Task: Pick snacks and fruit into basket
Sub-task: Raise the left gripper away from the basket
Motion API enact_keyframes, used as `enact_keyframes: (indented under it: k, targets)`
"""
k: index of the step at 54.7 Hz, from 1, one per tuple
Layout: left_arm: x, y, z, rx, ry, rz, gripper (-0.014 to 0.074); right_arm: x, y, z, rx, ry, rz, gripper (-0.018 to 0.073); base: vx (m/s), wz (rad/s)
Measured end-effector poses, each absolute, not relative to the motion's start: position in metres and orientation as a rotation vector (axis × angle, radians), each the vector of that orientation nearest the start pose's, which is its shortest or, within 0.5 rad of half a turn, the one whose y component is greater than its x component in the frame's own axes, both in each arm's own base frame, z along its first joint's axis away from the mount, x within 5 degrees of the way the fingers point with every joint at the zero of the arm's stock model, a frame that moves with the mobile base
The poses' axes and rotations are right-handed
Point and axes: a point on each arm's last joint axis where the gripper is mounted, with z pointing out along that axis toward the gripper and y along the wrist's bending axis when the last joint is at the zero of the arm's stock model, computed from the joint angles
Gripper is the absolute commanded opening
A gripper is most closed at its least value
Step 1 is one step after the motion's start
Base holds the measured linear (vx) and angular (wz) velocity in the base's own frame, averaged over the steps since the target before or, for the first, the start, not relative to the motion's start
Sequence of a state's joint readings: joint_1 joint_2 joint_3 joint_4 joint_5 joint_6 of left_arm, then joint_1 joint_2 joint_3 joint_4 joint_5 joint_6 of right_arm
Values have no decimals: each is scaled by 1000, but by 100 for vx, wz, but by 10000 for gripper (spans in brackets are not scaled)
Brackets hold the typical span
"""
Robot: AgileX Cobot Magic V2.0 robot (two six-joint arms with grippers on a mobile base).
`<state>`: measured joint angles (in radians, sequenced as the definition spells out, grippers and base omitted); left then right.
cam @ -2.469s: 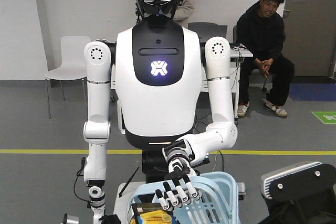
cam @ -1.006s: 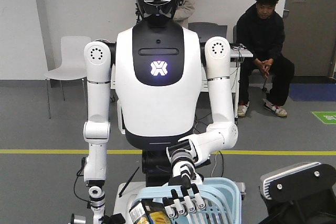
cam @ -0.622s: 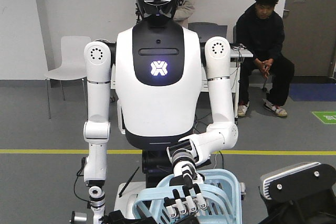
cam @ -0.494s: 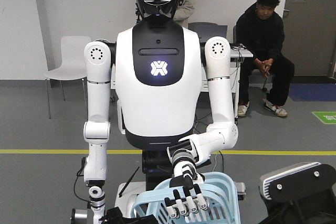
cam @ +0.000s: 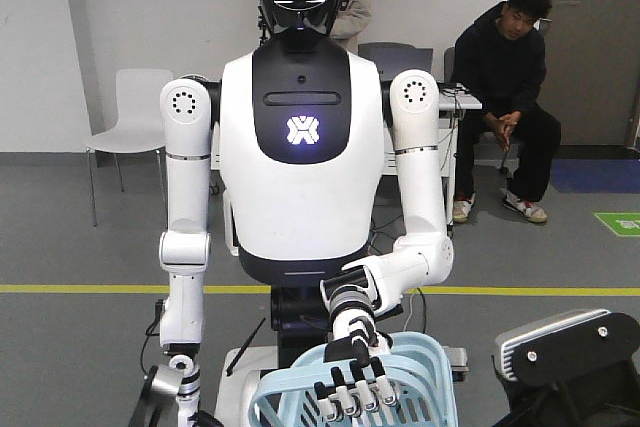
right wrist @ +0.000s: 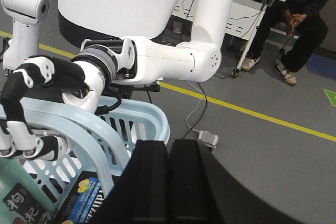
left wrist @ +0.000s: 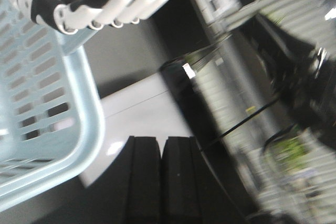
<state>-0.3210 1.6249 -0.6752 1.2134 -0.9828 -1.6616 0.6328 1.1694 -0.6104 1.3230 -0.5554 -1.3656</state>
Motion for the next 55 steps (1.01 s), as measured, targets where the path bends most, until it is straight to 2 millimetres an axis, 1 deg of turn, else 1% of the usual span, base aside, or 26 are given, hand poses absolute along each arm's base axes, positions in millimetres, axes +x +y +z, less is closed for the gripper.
enact_keyframes:
  k: [3,7,10,15,20,25,28,32,36,41,46,52,55]
  targets:
    - [244,-150,218,370,2110,-1338,1,215,103,278,-328,1824,-107,-8,0,0]
    - [236,-138,237,481,2097,-1082,1,213,110,277,-424,1819,-61,-8,0,0]
    - [229,-127,256,518,2045,-904,1,212,114,276,-487,1816,-31,-8,0,0]
    - [216,-112,283,567,1946,-697,2,209,121,273,-567,1823,23,-8,0,0]
    - [198,-101,308,616,1828,-569,2,208,124,272,-597,1832,54,-8,0,0]
    - [178,-92,327,640,1725,-486,2,206,126,271,-624,1836,77,-8,0,0]
    - [167,-86,334,618,1681,-447,2,205,127,271,-643,1839,100,-8,0,0]
    - [154,-75,339,559,1634,-382,2,202,129,271,-674,1837,127,-8,0,0]
    - [140,-65,335,490,1612,-337,2,199,131,273,-707,1831,156,-8,0,0]
    - [123,-56,322,423,1609,-343,2,194,132,276,-745,1820,194,-8,0,0]
    - [110,-51,305,405,1618,-361,2,188,132,281,-768,1802,234,-8,0,0]
    - [99,-48,286,402,1631,-365,2,178,130,291,-783,1764,289,-8,0,0]
    - [96,-47,282,402,1630,-365,2,173,129,296,-782,1745,313,-8,0,0]
